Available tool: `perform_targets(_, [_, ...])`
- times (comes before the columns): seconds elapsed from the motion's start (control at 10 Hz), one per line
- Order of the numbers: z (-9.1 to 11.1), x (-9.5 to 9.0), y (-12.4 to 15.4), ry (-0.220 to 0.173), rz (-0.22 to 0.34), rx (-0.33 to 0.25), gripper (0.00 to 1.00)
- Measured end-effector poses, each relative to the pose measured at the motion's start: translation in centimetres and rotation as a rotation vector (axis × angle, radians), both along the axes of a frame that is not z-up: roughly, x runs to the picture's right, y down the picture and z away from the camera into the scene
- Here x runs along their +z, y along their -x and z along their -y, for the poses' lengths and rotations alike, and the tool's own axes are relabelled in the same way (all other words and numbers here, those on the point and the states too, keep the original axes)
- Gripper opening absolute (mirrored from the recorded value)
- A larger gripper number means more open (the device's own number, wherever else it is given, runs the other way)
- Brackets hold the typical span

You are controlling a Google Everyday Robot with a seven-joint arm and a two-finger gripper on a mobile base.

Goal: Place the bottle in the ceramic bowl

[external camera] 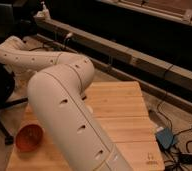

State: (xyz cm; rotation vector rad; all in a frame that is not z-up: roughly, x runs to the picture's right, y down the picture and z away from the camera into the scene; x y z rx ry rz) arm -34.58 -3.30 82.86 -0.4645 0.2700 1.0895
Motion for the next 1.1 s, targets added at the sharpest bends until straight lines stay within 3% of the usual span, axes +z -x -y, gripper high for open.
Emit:
perform_targets(0.5, [-1.5, 1.4, -0.8, 0.065, -0.01, 0.034, 0.65])
perform_targets(0.7, [-1.9, 1.9, -0.6, 0.081, 0.007, 0.023, 0.63])
perform_targets(1.1, [-3.0, 2.3, 1.6, 0.095, 0.108, -0.034, 0.24])
